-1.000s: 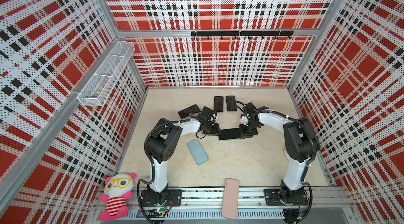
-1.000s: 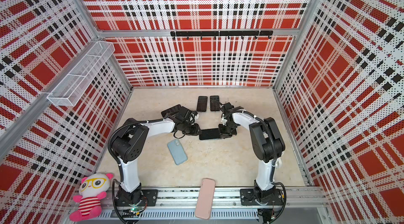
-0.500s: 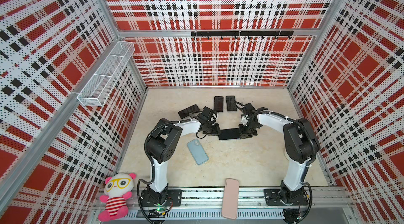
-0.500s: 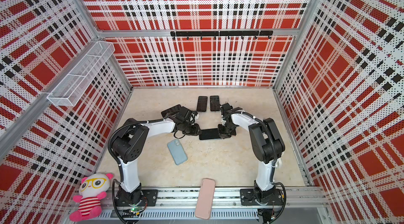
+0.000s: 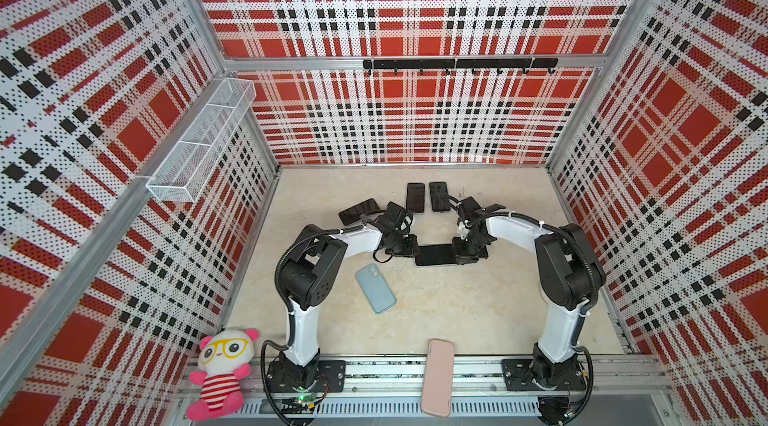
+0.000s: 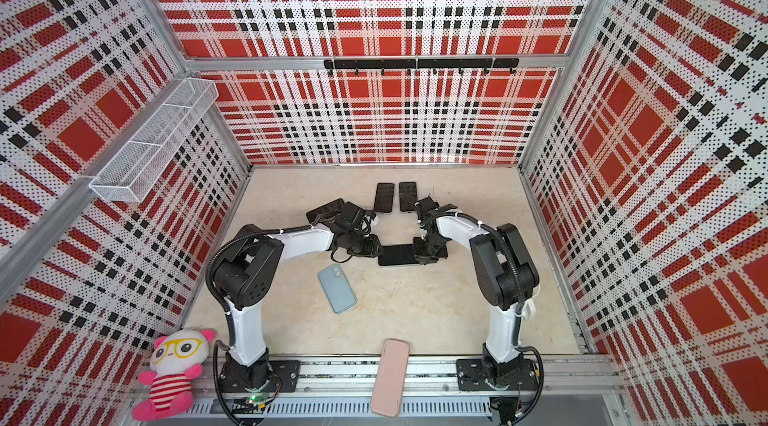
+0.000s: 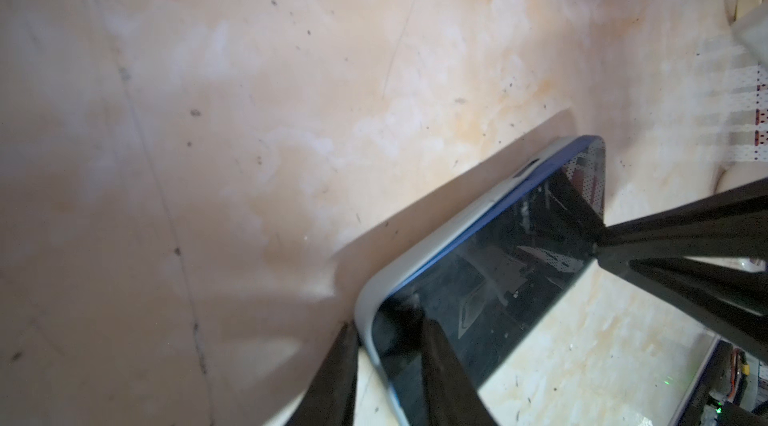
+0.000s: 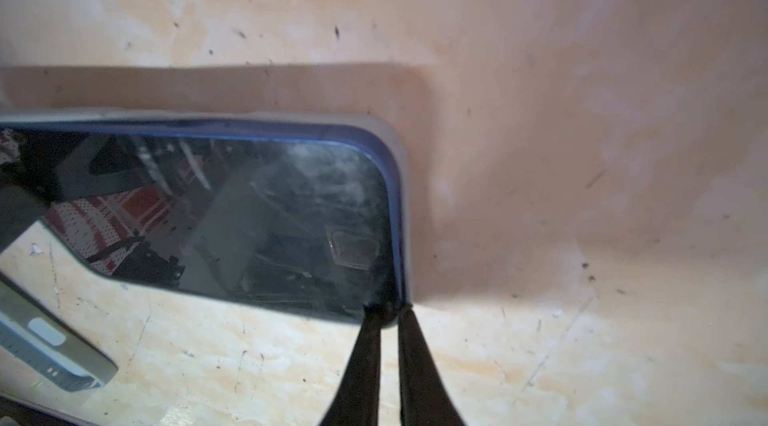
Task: Put the phone into the phone case
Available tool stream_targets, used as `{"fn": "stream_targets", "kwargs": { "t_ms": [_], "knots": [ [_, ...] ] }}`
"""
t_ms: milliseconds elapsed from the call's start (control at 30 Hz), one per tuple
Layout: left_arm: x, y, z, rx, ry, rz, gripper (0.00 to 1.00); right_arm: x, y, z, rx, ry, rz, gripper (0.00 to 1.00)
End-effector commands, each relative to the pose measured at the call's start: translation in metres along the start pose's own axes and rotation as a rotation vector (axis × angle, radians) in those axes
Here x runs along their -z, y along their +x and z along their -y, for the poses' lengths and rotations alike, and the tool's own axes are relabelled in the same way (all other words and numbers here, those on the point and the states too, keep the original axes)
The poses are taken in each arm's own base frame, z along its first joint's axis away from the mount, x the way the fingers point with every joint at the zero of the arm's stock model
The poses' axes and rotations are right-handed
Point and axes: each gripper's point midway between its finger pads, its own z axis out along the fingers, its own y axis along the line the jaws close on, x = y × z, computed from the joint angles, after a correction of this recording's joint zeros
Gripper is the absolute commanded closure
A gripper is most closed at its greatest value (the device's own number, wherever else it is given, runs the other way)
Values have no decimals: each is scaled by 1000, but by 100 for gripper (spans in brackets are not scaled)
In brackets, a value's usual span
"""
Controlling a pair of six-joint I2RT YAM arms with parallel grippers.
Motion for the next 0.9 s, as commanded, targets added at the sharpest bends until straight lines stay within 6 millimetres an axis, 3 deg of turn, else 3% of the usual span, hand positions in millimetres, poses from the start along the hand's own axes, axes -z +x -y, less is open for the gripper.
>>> {"fn": "stream_targets", "kwargs": {
  "t_ms": [0,100,233,533,867],
  "knots": [
    [-24,40,-10,3,-32,-132,70,-43,21,3,84,66,-81,85],
    [-23,38,-13,6,-37,-126,70,3,0,7,91,101,1,83],
    [-23,38,-17,6,-50,-127,71,30,-20,10,96,109,54,82],
    [-23,37,-18,-1,-56,-124,71,29,-50,9,119,107,75,83],
    [-20,35,-16,-5,-56,-117,71,11,-56,18,120,102,44,85]
  ]
}}
